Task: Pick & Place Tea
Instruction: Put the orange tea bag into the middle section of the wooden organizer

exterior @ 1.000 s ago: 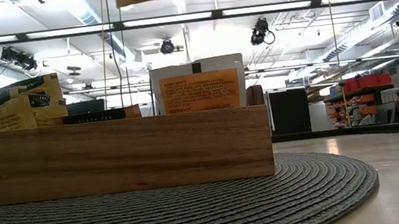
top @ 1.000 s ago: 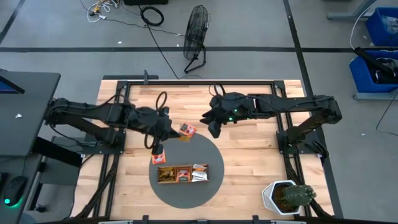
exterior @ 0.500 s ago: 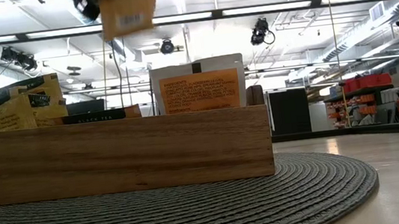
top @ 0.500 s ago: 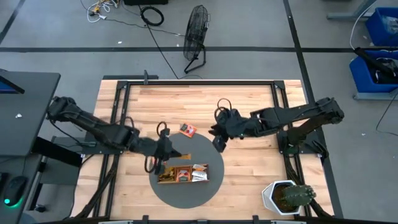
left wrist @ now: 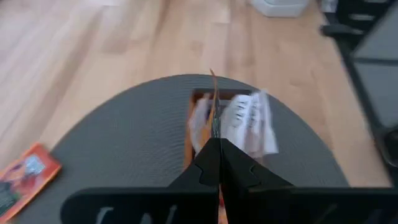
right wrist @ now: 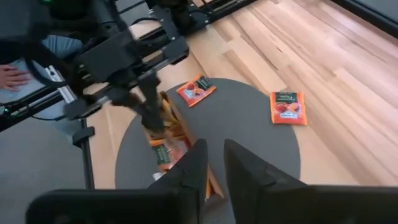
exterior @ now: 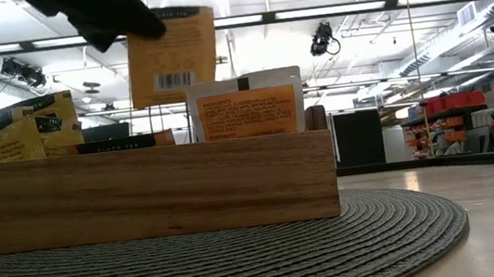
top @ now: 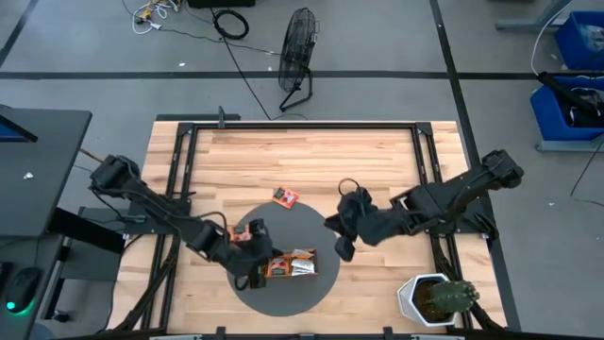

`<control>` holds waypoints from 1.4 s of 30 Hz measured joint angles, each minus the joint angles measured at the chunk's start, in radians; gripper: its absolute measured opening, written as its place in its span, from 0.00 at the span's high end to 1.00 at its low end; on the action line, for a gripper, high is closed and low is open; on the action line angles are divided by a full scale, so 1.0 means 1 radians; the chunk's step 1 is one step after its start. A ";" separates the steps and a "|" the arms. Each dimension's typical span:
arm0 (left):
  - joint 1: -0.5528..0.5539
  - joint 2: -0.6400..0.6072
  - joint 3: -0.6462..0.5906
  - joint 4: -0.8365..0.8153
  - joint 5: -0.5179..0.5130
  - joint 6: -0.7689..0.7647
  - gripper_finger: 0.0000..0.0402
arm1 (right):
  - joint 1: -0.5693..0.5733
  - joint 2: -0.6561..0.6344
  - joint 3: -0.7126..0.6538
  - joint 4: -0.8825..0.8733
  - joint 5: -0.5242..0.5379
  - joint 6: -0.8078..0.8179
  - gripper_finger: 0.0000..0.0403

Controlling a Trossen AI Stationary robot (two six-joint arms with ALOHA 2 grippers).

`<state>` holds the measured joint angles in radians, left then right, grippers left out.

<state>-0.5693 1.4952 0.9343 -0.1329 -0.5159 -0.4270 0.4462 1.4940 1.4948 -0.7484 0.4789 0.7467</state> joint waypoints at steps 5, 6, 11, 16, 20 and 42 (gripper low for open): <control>-0.049 0.035 0.001 -0.005 -0.128 -0.036 1.00 | 0.069 0.000 0.000 -0.002 0.068 0.048 0.87; -0.054 0.042 0.001 -0.003 -0.121 -0.040 1.00 | 0.078 0.000 0.000 -0.003 0.080 0.059 0.87; -0.075 0.076 0.002 -0.008 -0.108 -0.072 1.00 | 0.105 0.000 0.000 -0.003 0.090 0.084 0.87; -0.081 0.123 0.002 -0.021 -0.109 -0.104 1.00 | 0.108 0.000 0.000 0.000 0.099 0.109 0.87; -0.085 0.156 0.001 -0.024 -0.108 -0.112 1.00 | 0.108 0.000 0.000 0.004 0.115 0.114 0.87; -0.090 0.174 -0.037 0.004 -0.046 -0.128 1.00 | 0.104 0.001 0.000 0.003 0.160 0.135 0.87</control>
<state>-0.6598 1.6691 0.8969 -0.1288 -0.5619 -0.5547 0.5507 1.4948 1.4948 -0.7452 0.6388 0.8818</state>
